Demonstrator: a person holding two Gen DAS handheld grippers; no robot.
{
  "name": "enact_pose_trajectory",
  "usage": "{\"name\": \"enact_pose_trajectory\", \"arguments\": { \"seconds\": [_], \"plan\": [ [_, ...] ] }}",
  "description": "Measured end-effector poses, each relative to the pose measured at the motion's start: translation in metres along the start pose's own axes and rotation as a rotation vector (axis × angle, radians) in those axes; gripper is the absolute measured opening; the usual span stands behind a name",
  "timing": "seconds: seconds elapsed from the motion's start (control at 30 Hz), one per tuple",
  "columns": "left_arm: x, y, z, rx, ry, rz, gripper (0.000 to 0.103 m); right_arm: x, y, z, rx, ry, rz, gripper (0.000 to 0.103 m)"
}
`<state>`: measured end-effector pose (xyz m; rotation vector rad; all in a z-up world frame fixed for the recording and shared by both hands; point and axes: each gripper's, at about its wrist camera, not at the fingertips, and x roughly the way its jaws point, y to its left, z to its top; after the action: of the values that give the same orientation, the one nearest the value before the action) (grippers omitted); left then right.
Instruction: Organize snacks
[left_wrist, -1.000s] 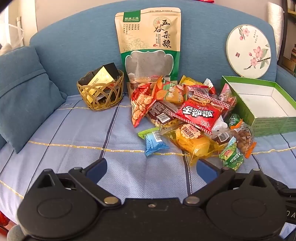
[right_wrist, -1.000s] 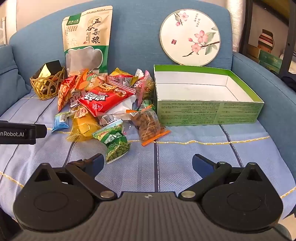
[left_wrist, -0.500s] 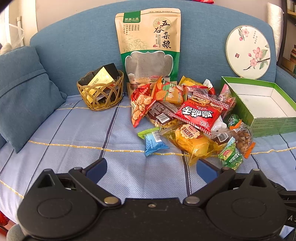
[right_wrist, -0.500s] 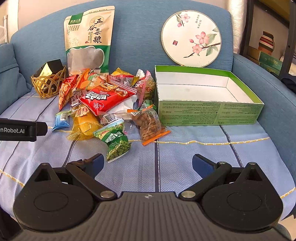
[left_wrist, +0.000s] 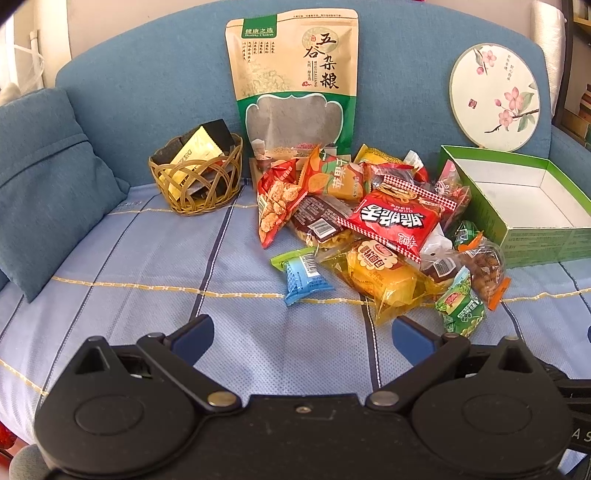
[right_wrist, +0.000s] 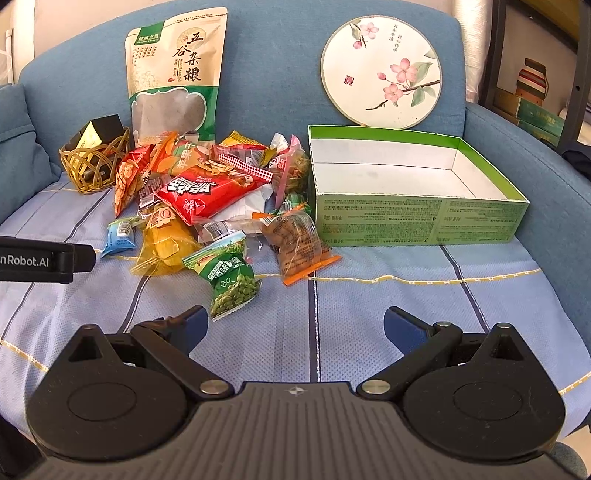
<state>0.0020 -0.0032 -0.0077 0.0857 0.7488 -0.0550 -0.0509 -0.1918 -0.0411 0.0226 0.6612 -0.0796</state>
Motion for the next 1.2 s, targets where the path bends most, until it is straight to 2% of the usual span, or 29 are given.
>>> {"name": "enact_pose_trajectory", "arguments": {
  "seconds": [0.57,0.67,0.8,1.0,1.1,1.13,1.2],
  "plan": [
    [0.0,-0.001,-0.001,-0.001,0.0,-0.004,0.103,0.001,0.0,-0.001,0.006,-0.004,-0.001,0.103],
    [0.0,0.004,-0.001,-0.016,0.002,-0.045,0.103,0.002,-0.001,-0.002,0.011,-0.014,0.032,0.103],
    [-0.002,0.011,-0.002,0.012,-0.03,-0.062,0.103,0.018,0.004,-0.002,-0.069,0.025,0.073,0.103],
    [-0.001,0.031,0.002,-0.037,-0.005,-0.163,0.103,0.05,0.02,0.006,-0.176,-0.064,0.219,0.103],
    [0.003,0.031,0.004,-0.008,-0.002,-0.184,0.103,0.067,0.033,0.008,-0.244,-0.09,0.212,0.103],
    [0.006,0.031,0.006,0.008,-0.003,-0.181,0.103,0.071,0.035,0.007,-0.259,-0.086,0.2,0.07],
    [0.017,0.032,0.012,0.032,-0.005,-0.166,0.101,0.075,0.033,0.004,-0.24,-0.066,0.204,0.066]
  ]
}}
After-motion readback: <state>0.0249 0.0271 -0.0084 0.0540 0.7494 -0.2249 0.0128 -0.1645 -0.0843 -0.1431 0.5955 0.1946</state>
